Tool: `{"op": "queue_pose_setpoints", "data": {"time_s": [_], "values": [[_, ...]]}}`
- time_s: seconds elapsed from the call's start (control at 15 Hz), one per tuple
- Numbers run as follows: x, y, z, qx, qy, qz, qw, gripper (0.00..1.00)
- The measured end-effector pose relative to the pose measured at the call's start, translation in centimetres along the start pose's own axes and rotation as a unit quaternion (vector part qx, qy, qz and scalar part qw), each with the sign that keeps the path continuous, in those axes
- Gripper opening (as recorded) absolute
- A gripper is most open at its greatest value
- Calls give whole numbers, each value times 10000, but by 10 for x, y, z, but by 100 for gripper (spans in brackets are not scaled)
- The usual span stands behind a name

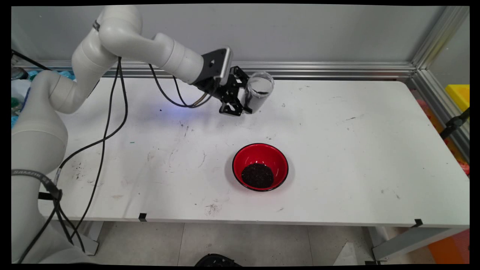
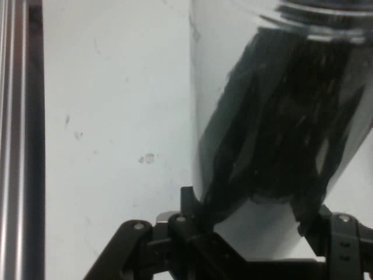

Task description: Pour the black seasoning powder in the red bowl

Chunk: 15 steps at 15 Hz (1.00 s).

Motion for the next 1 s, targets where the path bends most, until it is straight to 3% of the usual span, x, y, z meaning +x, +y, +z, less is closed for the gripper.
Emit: {"op": "queue_pose_setpoints", "data": {"time_s": [0.33,0.73,1.0], "values": [[-10,-5,-8,-52,50,-990,9951,0],[-26,5,-7,-228,128,-1873,9820,0],[-39,14,2,-236,241,-2267,9734,0]]}}
